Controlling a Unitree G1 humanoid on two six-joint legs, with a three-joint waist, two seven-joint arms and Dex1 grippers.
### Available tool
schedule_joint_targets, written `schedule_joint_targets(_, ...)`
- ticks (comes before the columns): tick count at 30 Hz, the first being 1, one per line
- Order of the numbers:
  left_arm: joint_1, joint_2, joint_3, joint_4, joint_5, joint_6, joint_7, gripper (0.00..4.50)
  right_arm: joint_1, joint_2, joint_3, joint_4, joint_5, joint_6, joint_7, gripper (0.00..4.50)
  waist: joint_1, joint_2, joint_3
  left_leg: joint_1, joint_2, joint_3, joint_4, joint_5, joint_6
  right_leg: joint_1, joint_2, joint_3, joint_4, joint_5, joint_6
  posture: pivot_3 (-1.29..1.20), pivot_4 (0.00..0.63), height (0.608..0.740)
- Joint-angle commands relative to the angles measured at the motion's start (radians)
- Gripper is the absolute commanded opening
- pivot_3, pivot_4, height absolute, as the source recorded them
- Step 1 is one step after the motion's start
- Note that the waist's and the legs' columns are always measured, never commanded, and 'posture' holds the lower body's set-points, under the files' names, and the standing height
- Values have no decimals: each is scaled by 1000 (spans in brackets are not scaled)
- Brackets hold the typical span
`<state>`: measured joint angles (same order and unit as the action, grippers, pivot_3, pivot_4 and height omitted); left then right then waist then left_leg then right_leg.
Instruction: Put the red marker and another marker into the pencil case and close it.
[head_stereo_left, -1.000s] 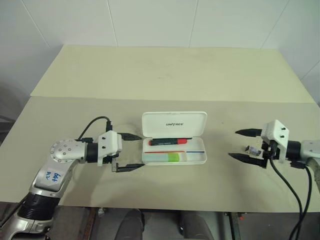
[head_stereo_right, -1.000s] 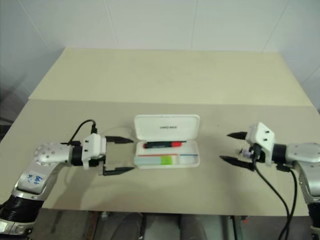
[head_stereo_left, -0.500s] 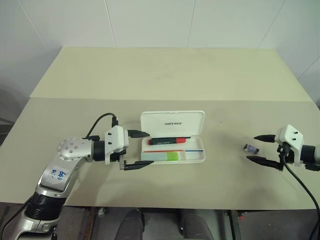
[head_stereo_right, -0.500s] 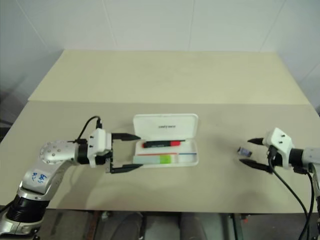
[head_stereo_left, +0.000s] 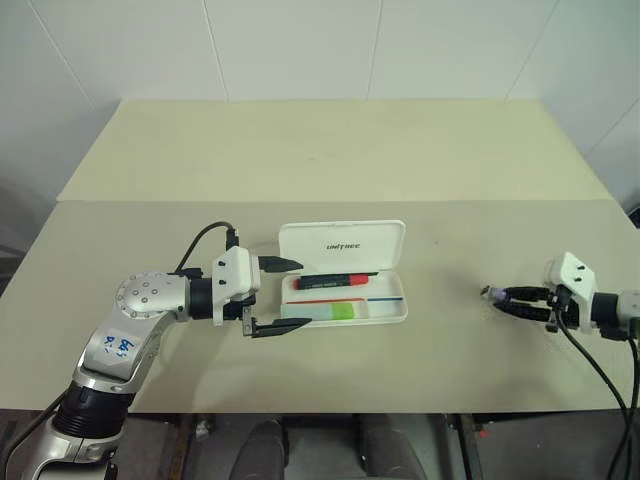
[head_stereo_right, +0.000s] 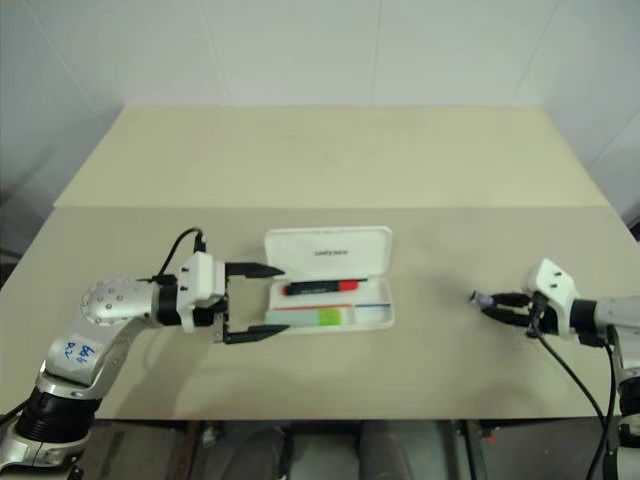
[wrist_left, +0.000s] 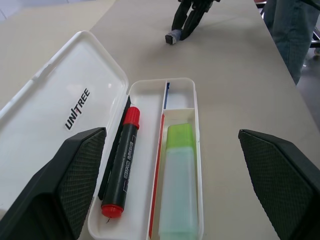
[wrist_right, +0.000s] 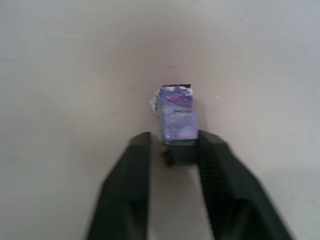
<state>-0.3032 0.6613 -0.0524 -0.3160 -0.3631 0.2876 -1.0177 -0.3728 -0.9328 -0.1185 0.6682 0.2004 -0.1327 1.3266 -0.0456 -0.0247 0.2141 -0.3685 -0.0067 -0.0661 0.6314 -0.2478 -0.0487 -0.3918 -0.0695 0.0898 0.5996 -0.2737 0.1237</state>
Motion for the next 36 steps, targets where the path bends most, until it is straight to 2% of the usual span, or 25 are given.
schedule_joint_targets(1, -17, -1, 7, -39, -16, 1, 9, 4500, 3, 15, -4, -39, 15, 5, 1, 308, -6, -1, 0, 0, 0, 0, 0, 0, 0, 0, 0, 0, -1, 0, 0, 0, 150, 740)
schedule_joint_targets(7, -14, 2, 11, -40, -13, 2, 12, 4500, 12, 21, -10, -117, 22, 15, -19, 308, -14, -1, 0, 0, 3, 0, -2, 0, 0, -1, 3, 1, -1, 0, 0, 0, 150, 740)
schedule_joint_targets(15, 59, 59, 50, -20, 0, -41, -14, 4500, 35, 61, 34, -573, 142, 207, -4, 308, -11, -1, 1, 0, 4, 0, -2, -1, 0, -3, 7, 3, 1, 0, 0, 0, 150, 740)
schedule_joint_targets(20, 67, 65, 44, -24, 2, -47, -11, 4500, 30, 100, 111, -722, 167, 303, -10, 308, -8, -1, 1, -2, 4, 0, -2, -1, -1, -3, 6, 3, -1, 0, 0, 0, 150, 740)
schedule_joint_targets(29, 66, 56, 36, -19, 8, -63, -7, 4500, -88, 220, 268, -571, 84, 223, 30, 308, -8, -1, 1, -2, 5, 0, -4, -2, -1, -3, 6, 2, -4, 0, 0, 0, 150, 740)
schedule_joint_targets(36, 78, 55, 41, -27, 12, -67, 6, 4500, -157, 241, 311, -431, 26, 123, 77, 308, -8, -1, 1, -2, 5, 0, -4, -3, -1, -4, 6, 2, -4, 0, 0, 0, 150, 740)
